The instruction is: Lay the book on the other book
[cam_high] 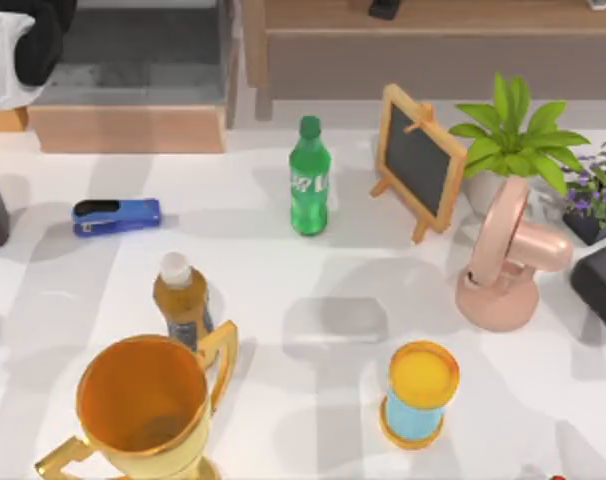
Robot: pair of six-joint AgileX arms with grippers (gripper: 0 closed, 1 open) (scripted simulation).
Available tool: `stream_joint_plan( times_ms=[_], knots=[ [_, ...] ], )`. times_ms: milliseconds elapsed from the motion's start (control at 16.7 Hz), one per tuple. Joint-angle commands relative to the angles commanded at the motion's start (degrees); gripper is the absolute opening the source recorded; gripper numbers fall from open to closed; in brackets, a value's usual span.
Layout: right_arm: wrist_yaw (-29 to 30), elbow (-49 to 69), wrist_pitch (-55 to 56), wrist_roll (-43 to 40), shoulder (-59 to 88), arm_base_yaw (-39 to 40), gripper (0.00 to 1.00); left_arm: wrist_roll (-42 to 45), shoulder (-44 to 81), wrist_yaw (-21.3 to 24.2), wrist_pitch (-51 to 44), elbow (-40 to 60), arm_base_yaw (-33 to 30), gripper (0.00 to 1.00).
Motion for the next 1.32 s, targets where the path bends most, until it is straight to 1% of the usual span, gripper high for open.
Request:
stream_joint_plan(
  times_ms=[840, 900, 1080, 1200, 1320],
  knots=[
    [0.00, 0.00, 0.00, 0.00, 0.00, 0.00, 1.00, 0.18, -2.63, -0.26, -1.13, -1.36, -0.15, 0.00],
    [0.00, 0.00, 0.00, 0.00, 0.00, 0.00, 1.00, 0.74, -3.08, 0.22, -1.19, -1.70, -0.05, 0.00],
    [0.00, 0.00, 0.00, 0.00, 0.00, 0.00, 1.00, 5.99, -7.18, 4.43, -1.71, -4.53, 0.88, 0.00],
    [0.00, 0.00, 0.00, 0.00, 0.00, 0.00, 1.00, 12.27, -11.78, 9.02, -2.38, -7.58, 2.19, 0.00],
    [0.00, 0.00, 0.00, 0.00, 0.00, 0.00, 1.00, 20.45, -17.38, 14.51, -3.39, -11.44, 4.32, 0.00]
  ],
)
